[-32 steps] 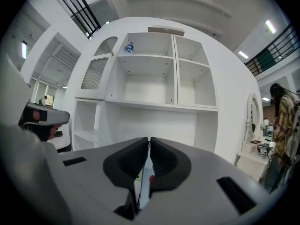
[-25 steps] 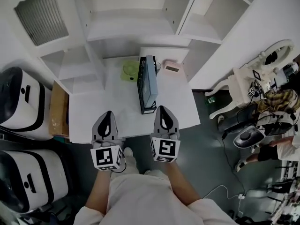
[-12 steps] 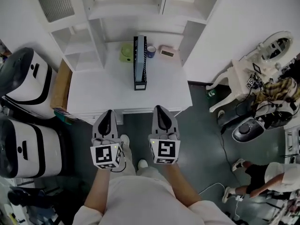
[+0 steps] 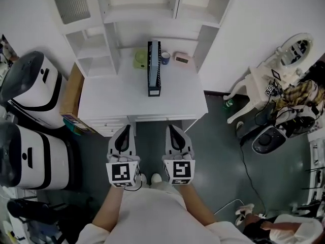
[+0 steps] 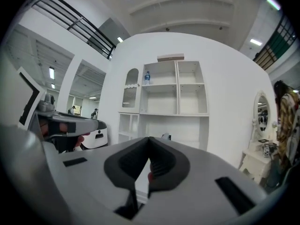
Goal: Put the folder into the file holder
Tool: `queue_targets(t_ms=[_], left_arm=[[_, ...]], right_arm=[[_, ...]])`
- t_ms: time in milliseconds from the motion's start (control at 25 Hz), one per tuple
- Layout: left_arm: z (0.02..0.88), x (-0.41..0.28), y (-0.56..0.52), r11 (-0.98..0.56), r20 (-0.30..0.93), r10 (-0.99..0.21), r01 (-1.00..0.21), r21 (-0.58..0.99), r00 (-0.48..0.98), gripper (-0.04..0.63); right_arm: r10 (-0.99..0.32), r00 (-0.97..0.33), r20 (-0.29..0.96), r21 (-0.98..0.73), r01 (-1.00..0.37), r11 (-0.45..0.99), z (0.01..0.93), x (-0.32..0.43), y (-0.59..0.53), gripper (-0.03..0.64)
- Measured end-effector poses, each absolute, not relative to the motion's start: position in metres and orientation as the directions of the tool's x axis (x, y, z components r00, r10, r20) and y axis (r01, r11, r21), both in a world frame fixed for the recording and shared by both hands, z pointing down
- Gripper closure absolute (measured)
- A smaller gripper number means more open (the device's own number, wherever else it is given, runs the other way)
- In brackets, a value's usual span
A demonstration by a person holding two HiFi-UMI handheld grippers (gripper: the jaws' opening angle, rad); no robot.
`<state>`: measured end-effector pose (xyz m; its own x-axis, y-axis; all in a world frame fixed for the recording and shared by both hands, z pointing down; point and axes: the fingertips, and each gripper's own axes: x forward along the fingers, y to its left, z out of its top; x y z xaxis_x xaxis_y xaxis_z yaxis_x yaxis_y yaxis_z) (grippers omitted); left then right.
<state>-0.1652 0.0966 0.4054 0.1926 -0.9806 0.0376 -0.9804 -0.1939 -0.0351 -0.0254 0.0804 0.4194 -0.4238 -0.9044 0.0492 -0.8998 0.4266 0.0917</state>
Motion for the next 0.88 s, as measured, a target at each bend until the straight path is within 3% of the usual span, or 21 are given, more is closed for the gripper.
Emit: queue_targets(t_ms=[480,880], left_arm=[[0.408,-0.199,0.114,-0.222,0.048,-0.973,-0.973,0.064,0.225,0.603],[0.380,-0.208,0.095,-0.243,-0.034,-0.969,-0.970,-0.021,0.244,0.603]], right_arm=[[-0.903,-0.428,0.025,0.068,-0.901,0.429,0.409,-0.054,0.091,0.620],[-0.904,-0.424,-0.055,0.136,-0.900,0.414,0.378,-0.052,0.065,0.620]])
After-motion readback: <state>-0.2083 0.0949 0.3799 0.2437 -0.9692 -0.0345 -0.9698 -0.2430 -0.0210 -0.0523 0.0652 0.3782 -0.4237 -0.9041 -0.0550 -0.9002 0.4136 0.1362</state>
